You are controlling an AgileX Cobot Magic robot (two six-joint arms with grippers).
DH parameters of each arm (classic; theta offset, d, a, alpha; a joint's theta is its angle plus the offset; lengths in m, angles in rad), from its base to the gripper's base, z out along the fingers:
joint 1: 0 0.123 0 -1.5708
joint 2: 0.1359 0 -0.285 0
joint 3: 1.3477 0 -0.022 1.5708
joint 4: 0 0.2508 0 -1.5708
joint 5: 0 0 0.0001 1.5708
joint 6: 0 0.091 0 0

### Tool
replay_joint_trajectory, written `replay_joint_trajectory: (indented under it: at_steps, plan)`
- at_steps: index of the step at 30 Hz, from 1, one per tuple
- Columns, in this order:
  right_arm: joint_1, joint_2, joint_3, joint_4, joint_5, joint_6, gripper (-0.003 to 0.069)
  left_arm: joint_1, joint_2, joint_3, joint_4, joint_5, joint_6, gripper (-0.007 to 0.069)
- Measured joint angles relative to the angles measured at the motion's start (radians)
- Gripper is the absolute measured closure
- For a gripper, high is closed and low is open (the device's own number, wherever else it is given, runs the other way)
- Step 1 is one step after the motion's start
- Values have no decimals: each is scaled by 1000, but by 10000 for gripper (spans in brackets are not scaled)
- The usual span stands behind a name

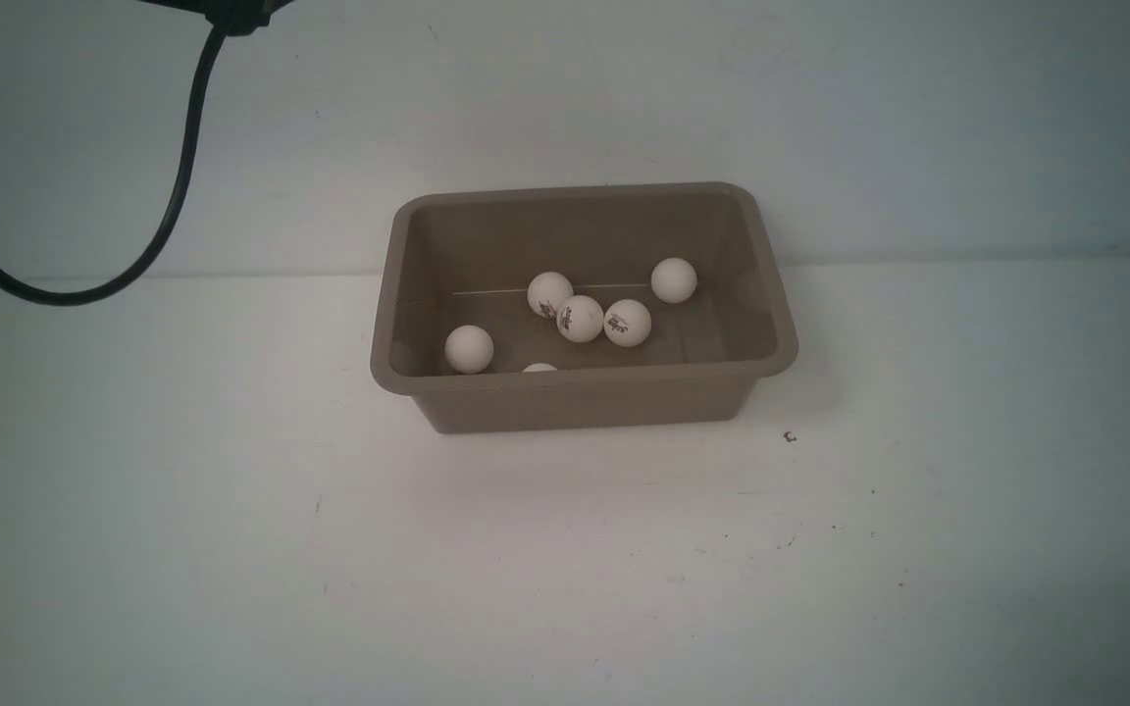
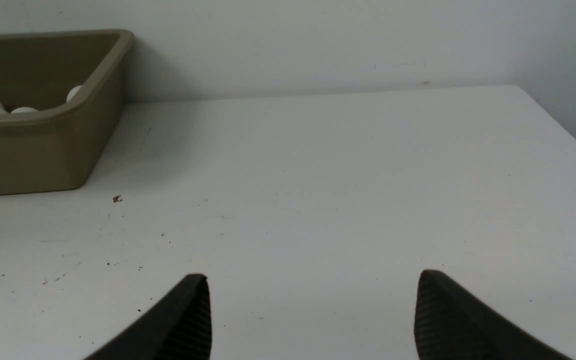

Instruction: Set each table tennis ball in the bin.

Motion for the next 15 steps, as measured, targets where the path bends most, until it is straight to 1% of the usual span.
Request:
replay_joint_trajectory:
  at_steps: [10, 15]
  plan:
    - [0, 0, 0, 0, 0, 0, 165, 0, 0, 0, -141, 84, 0, 104]
    - [0, 0, 0, 0, 0, 0, 165, 0, 0, 0, -293, 121, 36, 104]
